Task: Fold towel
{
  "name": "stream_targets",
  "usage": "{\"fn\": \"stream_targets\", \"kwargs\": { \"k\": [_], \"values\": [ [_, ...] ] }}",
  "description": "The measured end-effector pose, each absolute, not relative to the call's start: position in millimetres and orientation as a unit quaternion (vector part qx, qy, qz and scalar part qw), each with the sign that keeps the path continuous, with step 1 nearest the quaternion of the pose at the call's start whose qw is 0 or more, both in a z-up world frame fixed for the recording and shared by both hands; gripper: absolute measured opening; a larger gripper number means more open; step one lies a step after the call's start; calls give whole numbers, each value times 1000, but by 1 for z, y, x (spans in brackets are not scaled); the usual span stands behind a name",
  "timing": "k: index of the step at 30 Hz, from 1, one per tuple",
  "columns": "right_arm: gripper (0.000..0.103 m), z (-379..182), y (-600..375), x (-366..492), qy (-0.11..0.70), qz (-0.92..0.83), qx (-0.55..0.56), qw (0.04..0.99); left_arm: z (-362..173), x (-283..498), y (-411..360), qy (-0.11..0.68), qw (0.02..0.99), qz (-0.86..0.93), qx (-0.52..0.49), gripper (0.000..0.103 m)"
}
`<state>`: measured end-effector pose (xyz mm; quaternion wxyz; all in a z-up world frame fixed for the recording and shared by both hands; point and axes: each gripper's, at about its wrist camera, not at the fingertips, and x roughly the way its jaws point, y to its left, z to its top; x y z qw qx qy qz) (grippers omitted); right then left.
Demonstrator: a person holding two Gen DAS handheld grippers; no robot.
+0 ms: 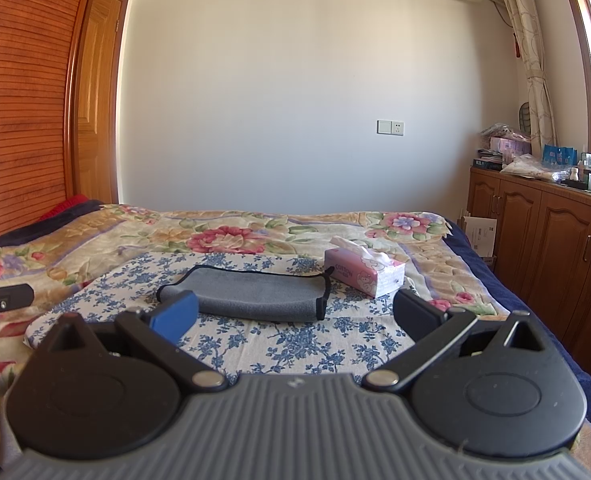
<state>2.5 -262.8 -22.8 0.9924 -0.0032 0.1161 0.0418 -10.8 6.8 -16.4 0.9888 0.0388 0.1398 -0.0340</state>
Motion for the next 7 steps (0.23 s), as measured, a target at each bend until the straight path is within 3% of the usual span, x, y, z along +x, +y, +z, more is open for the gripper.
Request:
{"fn": "stream_targets", "kwargs": {
  "k": [7],
  "values": [
    [103,-23,-263,3,116,42,-3,992,-16,-11,7,140,989,-34,39,103]
  ]
}}
